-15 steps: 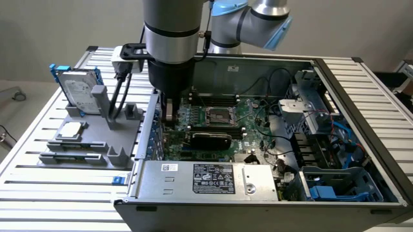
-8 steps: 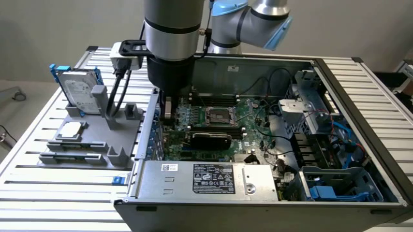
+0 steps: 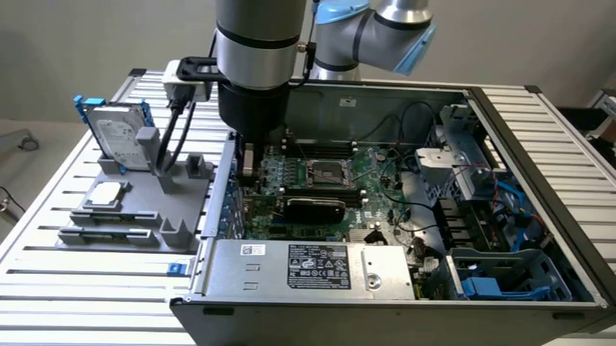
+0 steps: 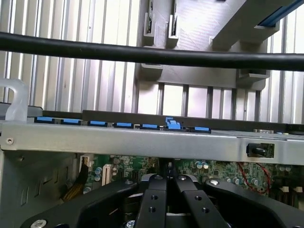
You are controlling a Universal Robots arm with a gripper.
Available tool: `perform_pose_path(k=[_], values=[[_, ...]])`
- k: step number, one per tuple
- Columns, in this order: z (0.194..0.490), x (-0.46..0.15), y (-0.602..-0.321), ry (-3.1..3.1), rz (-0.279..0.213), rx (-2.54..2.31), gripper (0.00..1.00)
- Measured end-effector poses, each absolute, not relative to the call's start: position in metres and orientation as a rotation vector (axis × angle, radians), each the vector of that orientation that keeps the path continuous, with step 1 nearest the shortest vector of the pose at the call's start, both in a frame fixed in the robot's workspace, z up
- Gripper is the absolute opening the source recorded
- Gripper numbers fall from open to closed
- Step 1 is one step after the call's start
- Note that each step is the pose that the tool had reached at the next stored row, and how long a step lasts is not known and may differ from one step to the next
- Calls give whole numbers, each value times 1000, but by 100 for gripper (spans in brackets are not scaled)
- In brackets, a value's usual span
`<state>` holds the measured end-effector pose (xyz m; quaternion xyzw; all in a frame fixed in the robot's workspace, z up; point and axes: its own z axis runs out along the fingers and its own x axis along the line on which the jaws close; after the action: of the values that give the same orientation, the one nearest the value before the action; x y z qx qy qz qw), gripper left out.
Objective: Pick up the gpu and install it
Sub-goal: 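Insert the gpu into the slot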
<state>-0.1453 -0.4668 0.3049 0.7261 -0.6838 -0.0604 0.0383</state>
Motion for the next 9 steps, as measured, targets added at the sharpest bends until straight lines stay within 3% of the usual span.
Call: perform_pose_path(k=[9], values=[[306,-145,-467,-2087,-185,2215,11]])
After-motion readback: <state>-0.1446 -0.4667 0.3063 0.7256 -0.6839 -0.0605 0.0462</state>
